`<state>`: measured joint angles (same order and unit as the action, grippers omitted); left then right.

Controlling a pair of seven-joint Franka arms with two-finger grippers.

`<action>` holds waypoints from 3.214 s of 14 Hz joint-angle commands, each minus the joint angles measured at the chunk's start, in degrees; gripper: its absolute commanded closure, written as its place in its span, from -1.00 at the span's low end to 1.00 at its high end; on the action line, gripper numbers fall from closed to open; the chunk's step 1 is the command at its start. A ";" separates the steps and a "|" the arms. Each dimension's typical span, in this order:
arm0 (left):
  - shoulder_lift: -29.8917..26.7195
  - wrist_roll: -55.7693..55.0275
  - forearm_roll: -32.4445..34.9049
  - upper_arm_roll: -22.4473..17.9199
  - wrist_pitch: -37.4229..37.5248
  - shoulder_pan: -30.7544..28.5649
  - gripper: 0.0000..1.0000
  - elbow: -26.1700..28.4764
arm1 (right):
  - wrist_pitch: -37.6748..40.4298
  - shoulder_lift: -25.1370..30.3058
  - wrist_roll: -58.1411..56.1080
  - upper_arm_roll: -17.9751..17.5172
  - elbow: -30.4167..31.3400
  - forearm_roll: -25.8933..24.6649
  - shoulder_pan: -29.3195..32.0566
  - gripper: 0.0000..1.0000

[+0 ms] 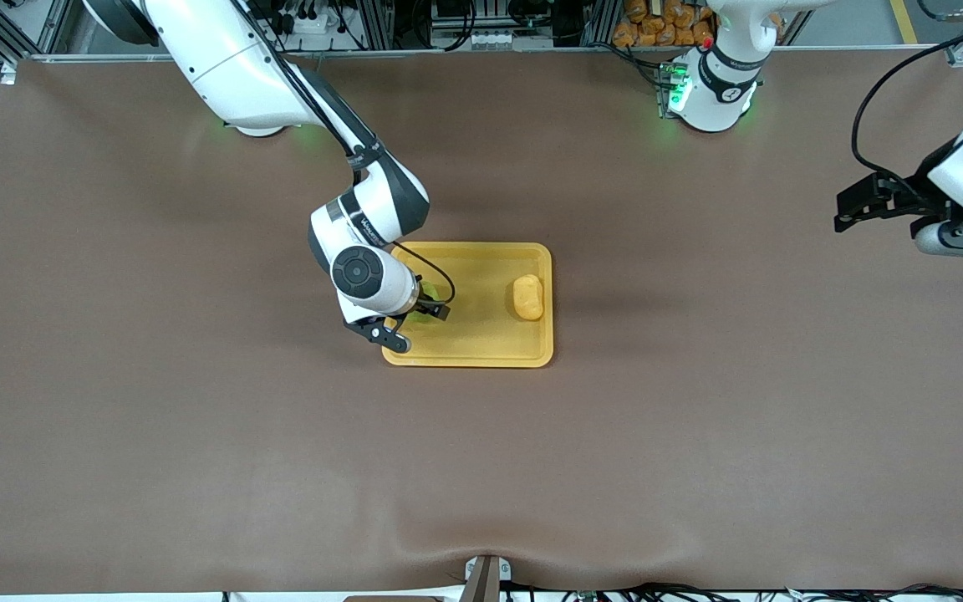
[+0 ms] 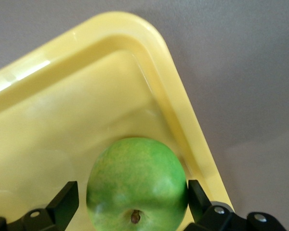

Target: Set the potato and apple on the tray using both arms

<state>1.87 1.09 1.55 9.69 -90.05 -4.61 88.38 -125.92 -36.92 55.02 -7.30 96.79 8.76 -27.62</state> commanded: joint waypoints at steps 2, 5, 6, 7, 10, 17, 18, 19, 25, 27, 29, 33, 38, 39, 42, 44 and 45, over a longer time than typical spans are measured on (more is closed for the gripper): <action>0.41 0.58 -0.76 0.95 1.20 -0.22 -1.00 -1.89 | 6.01 0.10 1.05 0.09 -4.93 -0.59 0.64 -1.00; 0.24 0.23 -0.76 1.12 1.20 -0.14 -1.00 -1.98 | 15.50 0.19 1.05 0.27 -10.99 -0.59 2.04 -1.00; 0.24 0.23 -0.76 1.12 1.20 -0.05 -1.00 -2.07 | 17.54 0.36 0.62 0.27 -12.06 -0.59 2.31 -1.00; 0.24 0.23 -0.76 1.03 1.20 -0.05 -1.00 -2.07 | 17.99 0.80 0.52 0.27 -12.33 -0.59 2.92 -1.00; 0.32 0.14 -0.76 1.03 1.20 -0.14 -1.00 -2.07 | 18.26 2.64 0.44 0.27 -12.85 -0.24 4.94 -1.00; 0.24 -0.30 -0.85 1.03 1.20 -0.05 -1.00 -2.07 | 28.88 2.82 0.08 0.18 -22.69 -0.41 8.37 -1.00; 0.24 -0.30 -0.76 1.03 1.20 -0.05 -1.00 -2.07 | 30.46 2.82 0.08 -0.08 -24.27 -0.41 9.50 -1.00; 0.24 -0.30 -0.76 1.03 1.20 -0.05 -1.00 -2.07 | 32.74 2.82 0.08 -0.34 -26.55 -0.41 10.65 -1.00; 0.41 -0.21 -0.76 0.95 1.20 -0.31 -1.00 -2.15 | 40.75 4.22 -0.09 0.18 -31.05 -0.68 14.00 -1.00; 0.32 0.13 -0.76 0.77 1.20 -0.49 -1.00 -1.98 | 41.63 6.33 -2.89 0.27 -31.14 -0.85 15.31 -1.00; 0.32 0.23 -0.76 0.68 1.20 -0.49 -1.00 -1.98 | 44.17 8.96 -5.88 0.27 -31.14 -0.68 17.59 -1.00; 0.15 -0.21 -0.76 0.25 1.20 1.26 -1.00 -1.98 | 45.76 13.62 -9.21 0.18 -29.83 -0.77 20.67 -1.00; -0.12 -0.04 -0.50 -5.02 1.72 6.18 -1.00 -1.89 | 50.60 19.07 -18.97 1.67 -29.29 -1.64 24.37 -1.00; -0.12 0.05 -0.50 -5.38 1.72 6.37 -1.00 -1.89 | 50.69 20.47 -20.29 2.20 -28.95 -2.78 24.54 -1.00; -0.12 0.22 -0.59 -5.38 1.72 5.93 -1.00 -1.89 | 51.83 23.82 -28.97 4.13 -26.93 -4.54 26.03 -1.00; -0.12 -0.04 -0.68 -5.38 1.81 5.84 -1.00 -1.80 | 51.92 25.67 -35.91 6.49 -25.79 -4.72 26.65 -1.00; -0.12 -0.21 -0.68 -5.38 1.81 5.84 -1.00 -1.72 | 51.92 26.63 -39.43 7.90 -25.08 -4.81 26.74 -1.00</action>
<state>1.87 1.00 1.47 4.85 -89.54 0.82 87.43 -73.50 -13.86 21.62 -0.87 67.65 4.61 -1.85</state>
